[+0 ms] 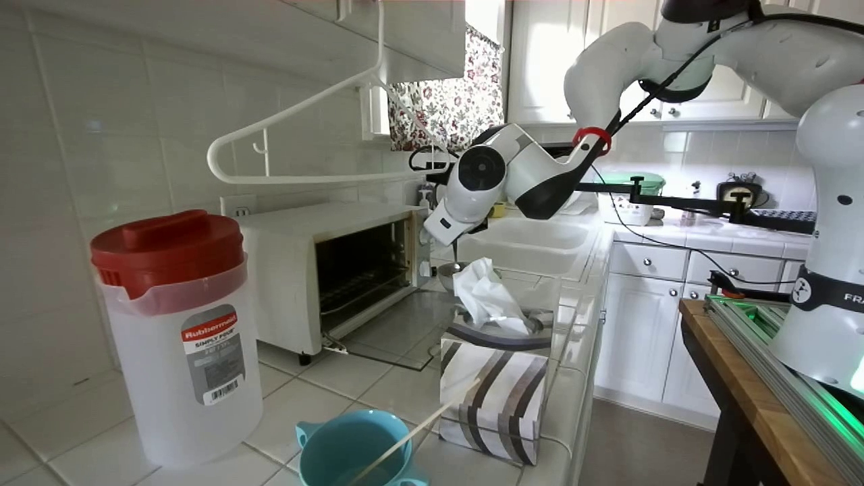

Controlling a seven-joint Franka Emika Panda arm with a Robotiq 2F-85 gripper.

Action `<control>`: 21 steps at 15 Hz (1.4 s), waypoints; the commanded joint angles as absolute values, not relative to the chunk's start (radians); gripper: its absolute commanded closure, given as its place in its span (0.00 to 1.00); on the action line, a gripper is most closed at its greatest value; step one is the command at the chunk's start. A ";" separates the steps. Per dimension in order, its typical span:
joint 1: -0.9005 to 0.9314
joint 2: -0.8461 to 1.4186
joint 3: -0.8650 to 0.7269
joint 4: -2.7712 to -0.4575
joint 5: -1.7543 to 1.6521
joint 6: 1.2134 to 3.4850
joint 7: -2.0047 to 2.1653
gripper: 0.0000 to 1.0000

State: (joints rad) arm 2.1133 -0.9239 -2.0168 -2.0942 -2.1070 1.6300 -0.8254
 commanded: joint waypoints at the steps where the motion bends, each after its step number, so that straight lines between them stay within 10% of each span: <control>1: 2.082 -0.912 -2.003 -2.116 -2.065 1.619 -0.854 0.95; 21: 2.079 -0.924 -1.991 -2.094 -2.048 1.624 -0.851 0.95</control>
State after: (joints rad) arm 2.0933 -0.9240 -2.0052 -2.0872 -2.0696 1.6254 -0.8282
